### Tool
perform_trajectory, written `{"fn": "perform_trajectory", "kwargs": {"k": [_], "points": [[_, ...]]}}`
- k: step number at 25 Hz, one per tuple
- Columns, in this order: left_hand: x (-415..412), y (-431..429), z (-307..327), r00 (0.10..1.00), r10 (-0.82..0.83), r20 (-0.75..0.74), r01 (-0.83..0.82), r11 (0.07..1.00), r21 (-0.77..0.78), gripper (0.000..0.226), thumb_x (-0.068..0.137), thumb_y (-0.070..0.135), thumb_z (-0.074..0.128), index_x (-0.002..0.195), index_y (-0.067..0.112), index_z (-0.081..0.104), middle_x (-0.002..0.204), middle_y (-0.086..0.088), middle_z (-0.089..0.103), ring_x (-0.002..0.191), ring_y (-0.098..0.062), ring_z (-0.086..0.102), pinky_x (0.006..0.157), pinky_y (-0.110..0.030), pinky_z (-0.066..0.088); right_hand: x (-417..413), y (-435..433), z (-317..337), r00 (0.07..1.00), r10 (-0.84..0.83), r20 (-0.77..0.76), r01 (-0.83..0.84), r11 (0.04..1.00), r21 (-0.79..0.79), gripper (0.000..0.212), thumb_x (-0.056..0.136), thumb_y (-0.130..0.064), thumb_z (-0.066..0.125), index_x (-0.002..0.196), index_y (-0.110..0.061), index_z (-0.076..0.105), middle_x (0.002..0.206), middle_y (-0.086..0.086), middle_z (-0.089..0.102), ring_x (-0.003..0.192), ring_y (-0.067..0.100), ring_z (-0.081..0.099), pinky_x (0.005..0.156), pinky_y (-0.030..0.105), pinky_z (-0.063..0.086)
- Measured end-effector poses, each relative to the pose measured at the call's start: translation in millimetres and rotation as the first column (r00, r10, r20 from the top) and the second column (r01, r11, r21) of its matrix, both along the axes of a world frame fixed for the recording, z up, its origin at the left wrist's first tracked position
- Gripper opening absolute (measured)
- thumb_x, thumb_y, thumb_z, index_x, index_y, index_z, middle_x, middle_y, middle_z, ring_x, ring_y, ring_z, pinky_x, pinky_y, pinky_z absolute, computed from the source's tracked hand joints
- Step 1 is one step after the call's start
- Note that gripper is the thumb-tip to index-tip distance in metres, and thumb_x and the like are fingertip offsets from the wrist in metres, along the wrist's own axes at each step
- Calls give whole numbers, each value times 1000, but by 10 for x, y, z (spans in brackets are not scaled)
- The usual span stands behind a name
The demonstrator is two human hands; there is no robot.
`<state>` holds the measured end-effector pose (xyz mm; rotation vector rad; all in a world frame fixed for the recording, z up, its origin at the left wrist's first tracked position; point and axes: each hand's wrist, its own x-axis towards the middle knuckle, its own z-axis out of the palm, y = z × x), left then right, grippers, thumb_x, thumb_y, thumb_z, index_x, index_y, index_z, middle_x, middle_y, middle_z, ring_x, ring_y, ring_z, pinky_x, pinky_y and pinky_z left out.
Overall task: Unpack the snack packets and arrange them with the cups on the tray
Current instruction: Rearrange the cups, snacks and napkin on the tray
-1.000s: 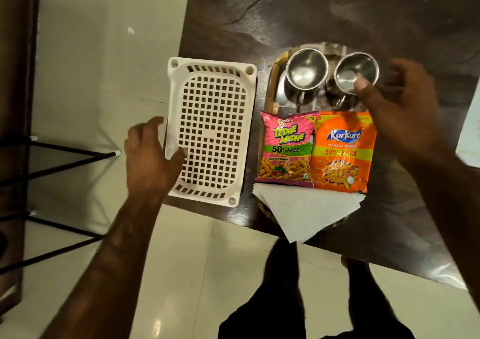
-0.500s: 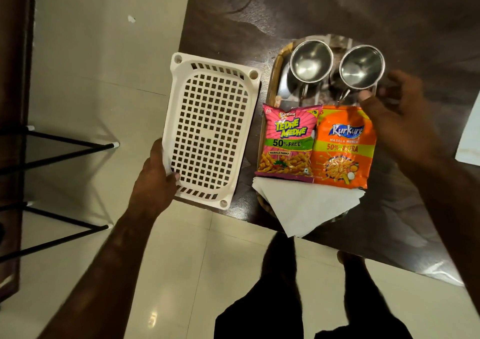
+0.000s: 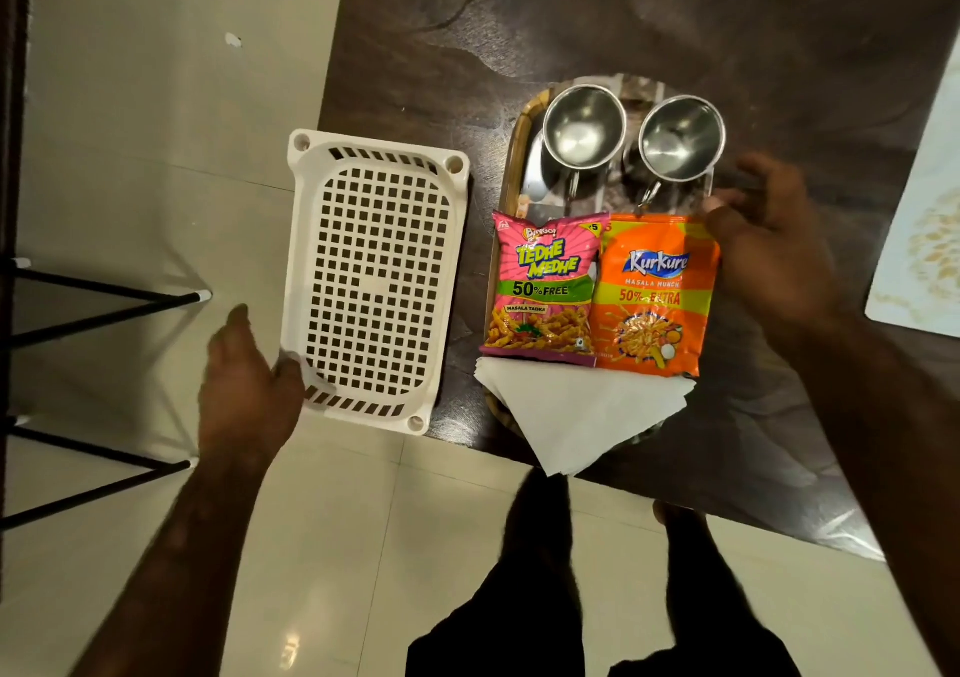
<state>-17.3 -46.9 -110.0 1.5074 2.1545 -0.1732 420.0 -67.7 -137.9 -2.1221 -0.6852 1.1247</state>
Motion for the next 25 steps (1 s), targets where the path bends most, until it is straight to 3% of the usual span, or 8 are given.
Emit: {"fn": "perform_trajectory", "kwargs": {"k": [4,6,8,10,12,16,19,25], "points": [[380,-307,475,992,-15,123,-35,919,393,31,90,14,59,121,20,55,107,6,60,96,-14,59,78,-29,50,130,136,14,999,-29,29,29,1000,9,47,104,-12,55,150,-21,52,118,-7,69,107,13,67,95,38,56],[812,-653,599,904,127,409,-235,945,227,20,89,16,59,104,28,58,93,15,65,84,-6,61,68,-16,47,224,348,71,993,12,121,-15,999,29,43,102,-13,55,144,-20,61,133,4,68,124,21,66,110,41,54],[1247,-982,601,673,446,590,-476,872,-115,18,85,13,64,96,27,62,91,11,71,87,-15,66,74,-26,49,287,644,184,975,57,214,-73,995,67,39,100,-21,55,136,-21,68,133,2,71,120,15,66,112,39,52],[1556,-1168,491,405,754,518,-585,649,-487,27,79,13,71,105,20,64,102,-4,74,98,-28,68,79,-37,51,283,957,306,951,128,283,-167,979,120,39,98,-35,53,129,-22,73,124,-2,74,109,9,65,106,37,53],[1740,-1219,377,277,871,406,-546,491,-679,42,76,19,73,117,16,62,109,-10,74,106,-28,68,84,-40,52,235,1258,376,909,263,323,-315,941,121,41,98,-45,51,120,-20,75,112,1,74,100,12,65,98,40,53],[1928,-1184,217,159,908,387,-513,411,-754,26,91,13,62,117,15,63,117,-7,74,113,-27,68,101,-46,51,14,1651,330,808,572,144,-573,819,-33,44,107,-51,49,85,-16,65,84,-4,61,77,11,54,76,29,43],[1962,-1154,171,77,915,396,-511,378,-772,34,87,11,63,120,19,62,118,-5,75,115,-28,67,104,-49,50,-65,1729,205,702,709,70,-689,700,-187,50,109,-57,42,93,-18,68,91,-4,64,82,11,58,82,30,43],[1965,-1206,172,40,884,465,-559,406,-723,46,83,4,67,120,30,62,121,-2,70,117,-31,63,96,-54,55,-20,1596,152,787,616,25,-610,784,-114,53,110,-50,43,103,-5,70,106,13,67,95,19,56,97,45,49]]}}
